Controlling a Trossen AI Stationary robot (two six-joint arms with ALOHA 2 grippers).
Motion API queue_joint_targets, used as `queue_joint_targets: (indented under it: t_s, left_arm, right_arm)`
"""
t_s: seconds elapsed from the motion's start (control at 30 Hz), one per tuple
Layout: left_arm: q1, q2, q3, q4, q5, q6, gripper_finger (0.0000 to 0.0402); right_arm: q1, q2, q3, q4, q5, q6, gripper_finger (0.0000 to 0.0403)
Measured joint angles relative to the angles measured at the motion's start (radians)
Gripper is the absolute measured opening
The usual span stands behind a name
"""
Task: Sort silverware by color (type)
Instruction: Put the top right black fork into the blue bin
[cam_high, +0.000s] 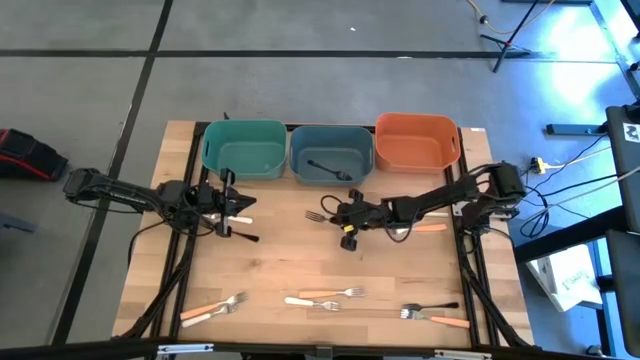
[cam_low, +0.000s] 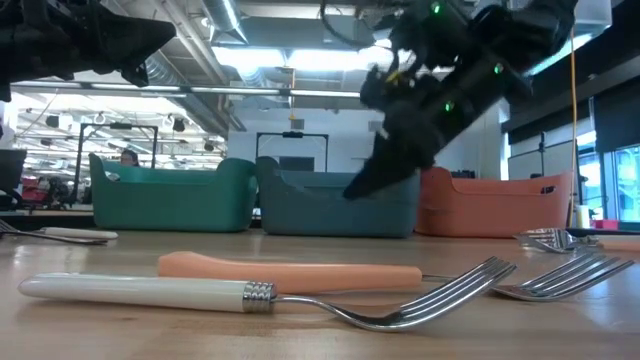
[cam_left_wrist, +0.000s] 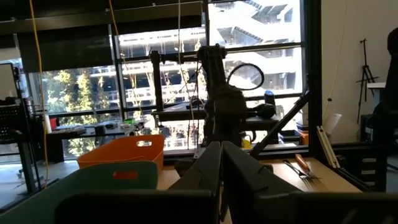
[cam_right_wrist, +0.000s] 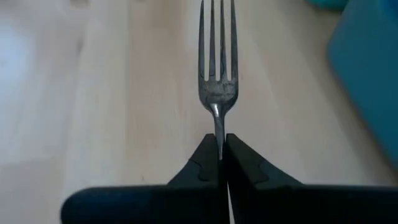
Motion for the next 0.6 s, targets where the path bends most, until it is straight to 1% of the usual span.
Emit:
queue_joint_targets:
  t_s: [0.43, 0.53, 0.6]
  left_arm:
    - [0.0, 0.0, 0.0, 0.0, 0.0, 0.0, 0.0008]
    - [0.0, 0.0, 0.0, 0.0, 0.0, 0.001, 0.0008]
    - [0.0, 0.0, 0.0, 0.0, 0.0, 0.001, 0.0008]
  right_arm:
    - [0.0, -0.133, 0.002, 0.0, 0.0, -0.067, 0.0002]
    - [0.0, -0.157, 0.039, -0.039, 0.008, -0.103, 0.0001]
    - [0.0, -0.168, 0.084, -0.092, 0.032, -0.143, 0.0001]
